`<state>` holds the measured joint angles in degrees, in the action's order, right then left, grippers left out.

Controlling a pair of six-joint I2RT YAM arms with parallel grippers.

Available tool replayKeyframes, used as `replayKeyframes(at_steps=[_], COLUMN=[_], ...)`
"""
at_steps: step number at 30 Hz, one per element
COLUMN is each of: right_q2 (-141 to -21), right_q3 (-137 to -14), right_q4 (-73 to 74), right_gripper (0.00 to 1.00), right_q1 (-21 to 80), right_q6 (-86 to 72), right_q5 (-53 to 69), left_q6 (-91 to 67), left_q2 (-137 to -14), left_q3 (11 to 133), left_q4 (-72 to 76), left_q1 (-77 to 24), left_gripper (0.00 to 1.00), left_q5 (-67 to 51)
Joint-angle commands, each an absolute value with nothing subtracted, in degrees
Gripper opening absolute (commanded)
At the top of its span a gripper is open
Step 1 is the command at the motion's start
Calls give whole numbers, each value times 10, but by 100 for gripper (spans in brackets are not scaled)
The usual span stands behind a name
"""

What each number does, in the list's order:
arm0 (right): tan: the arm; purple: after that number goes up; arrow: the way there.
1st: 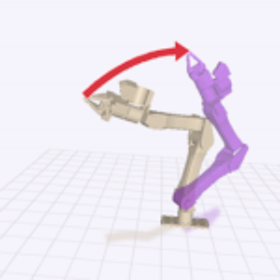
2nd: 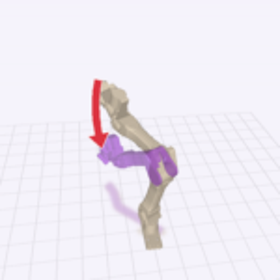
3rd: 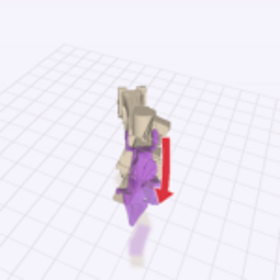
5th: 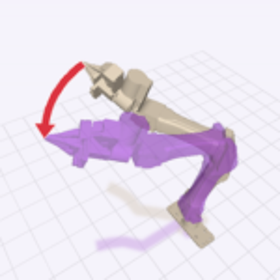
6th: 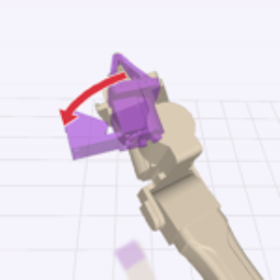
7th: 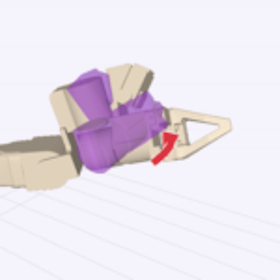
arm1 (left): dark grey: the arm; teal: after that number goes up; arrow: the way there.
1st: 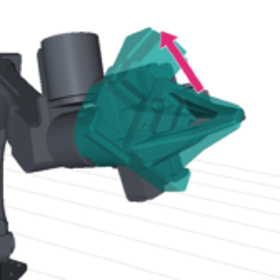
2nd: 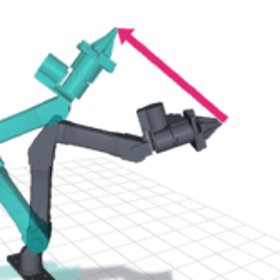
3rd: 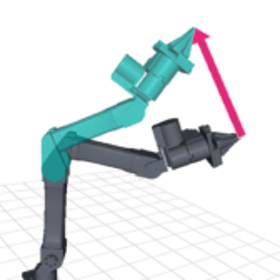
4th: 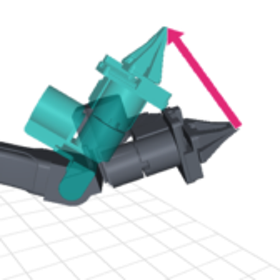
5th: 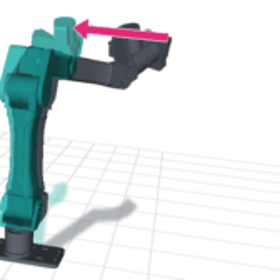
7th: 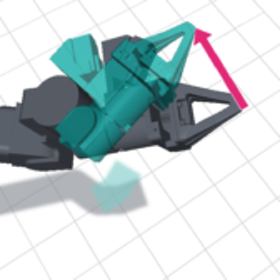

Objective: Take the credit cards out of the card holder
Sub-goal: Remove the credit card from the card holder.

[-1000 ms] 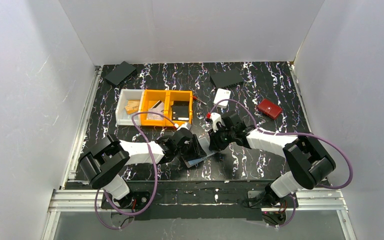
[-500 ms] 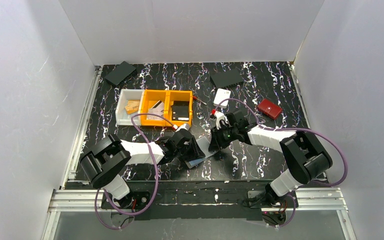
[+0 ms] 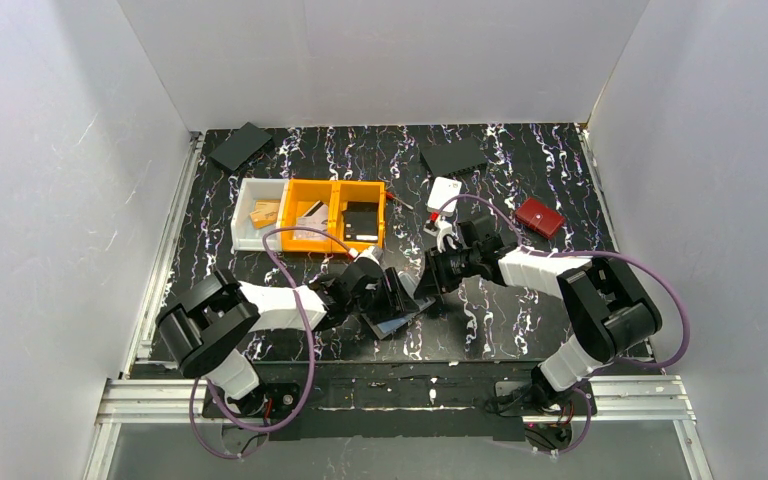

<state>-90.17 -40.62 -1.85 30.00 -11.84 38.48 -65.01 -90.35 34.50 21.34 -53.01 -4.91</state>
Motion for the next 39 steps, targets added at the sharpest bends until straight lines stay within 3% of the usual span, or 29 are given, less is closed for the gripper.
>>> replayKeyframes(at_steps=[1, 11, 20, 24, 30, 39], right_q2=[-899, -907, -933, -918, -916, -936], right_q3=[-412, -407, -423, -431, -433, -434], right_q4=[-52, -86, -91, -44, -31, -27], right_gripper=[34, 34, 33, 36, 42, 42], right_q1=[304, 305, 318, 317, 317, 318], right_q6=[-147, -182, -201, -156, -134, -128], right_q5=[450, 490, 502, 392, 345, 365], left_q6=[-632, -654, -642, -640, -637, -628], left_q2=[-890, -830, -858, -854, -855, -868], left_q3=[310, 261, 269, 262, 263, 273], left_q4=[162, 202, 211, 210, 211, 212], left_q1=[-532, -532, -531, -531, -531, -530], left_gripper=[53, 71, 71, 72, 72, 72], left_q5=[-36, -14, -33, -27, -25, -39])
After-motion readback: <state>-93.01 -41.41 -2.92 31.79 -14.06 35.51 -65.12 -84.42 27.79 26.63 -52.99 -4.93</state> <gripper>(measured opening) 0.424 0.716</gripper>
